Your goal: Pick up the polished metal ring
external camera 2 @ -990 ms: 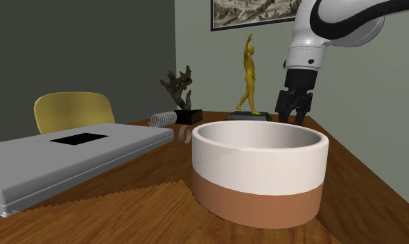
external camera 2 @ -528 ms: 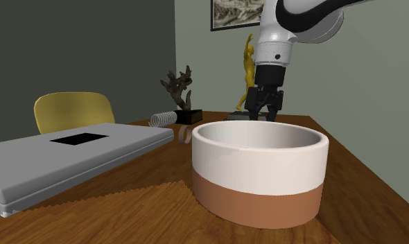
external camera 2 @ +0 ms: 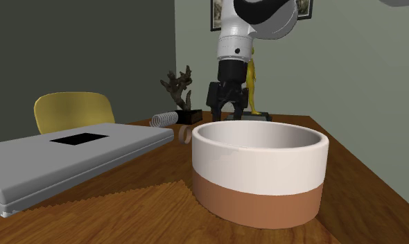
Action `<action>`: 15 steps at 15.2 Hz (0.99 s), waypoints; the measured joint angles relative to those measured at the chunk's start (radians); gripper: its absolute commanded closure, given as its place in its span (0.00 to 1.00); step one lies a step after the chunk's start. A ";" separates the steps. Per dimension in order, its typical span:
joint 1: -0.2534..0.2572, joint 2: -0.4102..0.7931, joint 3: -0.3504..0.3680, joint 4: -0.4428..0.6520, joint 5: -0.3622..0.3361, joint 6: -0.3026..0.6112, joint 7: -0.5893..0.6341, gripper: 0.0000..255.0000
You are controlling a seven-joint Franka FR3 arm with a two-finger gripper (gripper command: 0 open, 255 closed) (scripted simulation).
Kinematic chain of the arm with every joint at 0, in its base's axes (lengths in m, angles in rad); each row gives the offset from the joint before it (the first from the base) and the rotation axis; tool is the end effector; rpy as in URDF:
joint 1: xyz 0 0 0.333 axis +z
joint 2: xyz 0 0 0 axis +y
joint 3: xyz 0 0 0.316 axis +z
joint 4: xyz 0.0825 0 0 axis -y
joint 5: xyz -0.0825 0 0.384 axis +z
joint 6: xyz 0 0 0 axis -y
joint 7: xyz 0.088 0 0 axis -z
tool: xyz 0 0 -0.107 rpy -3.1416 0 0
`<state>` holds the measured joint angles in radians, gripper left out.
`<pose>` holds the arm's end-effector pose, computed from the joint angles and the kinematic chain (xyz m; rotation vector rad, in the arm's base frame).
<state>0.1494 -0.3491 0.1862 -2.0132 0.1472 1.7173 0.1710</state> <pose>0.4211 0.1740 0.5994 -3.0422 -0.2089 -0.0401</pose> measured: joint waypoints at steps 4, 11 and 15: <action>0.029 0.134 0.053 0.142 0.004 -0.020 0.049 0.00; 0.063 0.287 0.102 0.297 -0.007 -0.036 0.094 0.00; 0.064 0.288 0.104 0.245 -0.006 0.016 0.089 0.00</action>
<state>0.2135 -0.0615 0.2901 -1.7683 0.1415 1.7336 0.2601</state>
